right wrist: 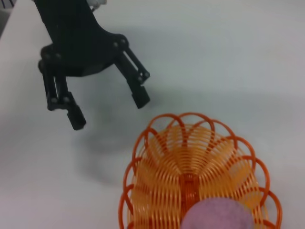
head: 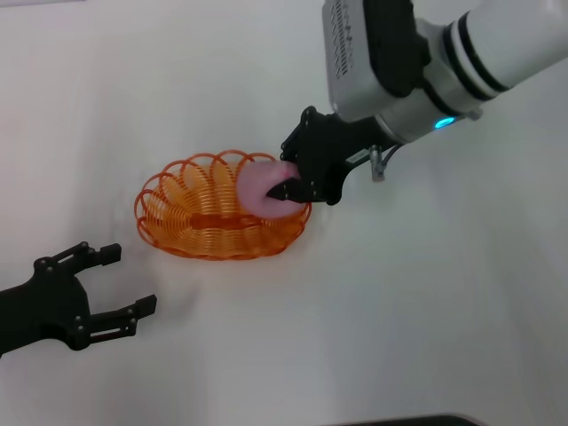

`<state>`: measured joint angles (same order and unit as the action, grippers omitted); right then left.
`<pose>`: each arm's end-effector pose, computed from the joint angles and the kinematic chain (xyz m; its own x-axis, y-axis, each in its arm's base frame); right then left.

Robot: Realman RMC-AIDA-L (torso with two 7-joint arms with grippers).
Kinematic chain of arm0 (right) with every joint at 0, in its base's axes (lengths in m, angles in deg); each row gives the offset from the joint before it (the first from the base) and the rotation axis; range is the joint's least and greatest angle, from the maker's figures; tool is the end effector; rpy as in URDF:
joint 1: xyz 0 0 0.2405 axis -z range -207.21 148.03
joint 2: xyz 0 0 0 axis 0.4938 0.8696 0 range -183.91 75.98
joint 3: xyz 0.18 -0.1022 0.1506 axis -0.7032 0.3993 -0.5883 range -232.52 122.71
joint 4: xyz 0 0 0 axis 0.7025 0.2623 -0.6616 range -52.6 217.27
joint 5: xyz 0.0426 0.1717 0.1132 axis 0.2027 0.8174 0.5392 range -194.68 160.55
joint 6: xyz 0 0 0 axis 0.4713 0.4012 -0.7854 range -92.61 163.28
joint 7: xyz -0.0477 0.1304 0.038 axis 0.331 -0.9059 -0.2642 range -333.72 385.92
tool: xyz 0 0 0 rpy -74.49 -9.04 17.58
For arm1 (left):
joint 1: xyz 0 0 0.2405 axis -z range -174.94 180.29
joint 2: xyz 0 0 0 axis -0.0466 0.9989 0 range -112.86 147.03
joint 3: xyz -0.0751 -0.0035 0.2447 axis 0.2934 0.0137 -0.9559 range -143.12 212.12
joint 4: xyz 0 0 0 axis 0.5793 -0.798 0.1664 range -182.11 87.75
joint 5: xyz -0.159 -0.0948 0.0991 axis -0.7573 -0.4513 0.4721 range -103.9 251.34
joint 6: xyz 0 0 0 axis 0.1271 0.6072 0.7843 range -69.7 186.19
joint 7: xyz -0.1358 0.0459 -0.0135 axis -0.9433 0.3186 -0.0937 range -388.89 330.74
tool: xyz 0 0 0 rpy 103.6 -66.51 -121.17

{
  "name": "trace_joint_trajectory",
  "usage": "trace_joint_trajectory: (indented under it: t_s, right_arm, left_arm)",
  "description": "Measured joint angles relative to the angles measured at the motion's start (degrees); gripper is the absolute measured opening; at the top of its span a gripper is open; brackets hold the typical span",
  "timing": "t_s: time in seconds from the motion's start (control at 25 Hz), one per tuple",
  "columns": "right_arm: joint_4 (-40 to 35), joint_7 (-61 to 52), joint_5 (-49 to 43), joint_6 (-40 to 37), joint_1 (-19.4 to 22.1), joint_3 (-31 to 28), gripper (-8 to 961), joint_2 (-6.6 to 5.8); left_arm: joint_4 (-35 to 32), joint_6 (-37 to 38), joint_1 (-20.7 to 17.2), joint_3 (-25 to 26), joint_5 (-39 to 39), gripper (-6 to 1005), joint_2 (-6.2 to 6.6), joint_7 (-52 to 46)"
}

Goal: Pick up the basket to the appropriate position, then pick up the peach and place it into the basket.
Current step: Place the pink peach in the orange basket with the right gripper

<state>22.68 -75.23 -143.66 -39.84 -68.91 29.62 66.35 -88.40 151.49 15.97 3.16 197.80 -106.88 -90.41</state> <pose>0.1503 0.3570 -0.0697 0.9937 0.0046 0.1124 0.0154 -0.9953 -0.0955 -0.3400 0.2235 -0.0171 0.8267 0.3460 0.4437 0.4816 -0.8429 -0.2399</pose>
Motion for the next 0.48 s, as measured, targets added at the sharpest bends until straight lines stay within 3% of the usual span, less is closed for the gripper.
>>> trace_joint_trajectory:
  t_s: [0.32,0.48]
  right_arm:
    - [2.34,0.26,0.74,4.71,0.04,2.78,272,0.0]
    - [2.38,0.94,2.11,4.77,0.2,2.81,357,-0.02]
  left_arm:
    - [0.0,0.0,0.05,-0.15,-0.08,902,-0.05,0.0]
    - [-0.01,0.0,0.07,-0.12,-0.08,902,-0.05,0.0]
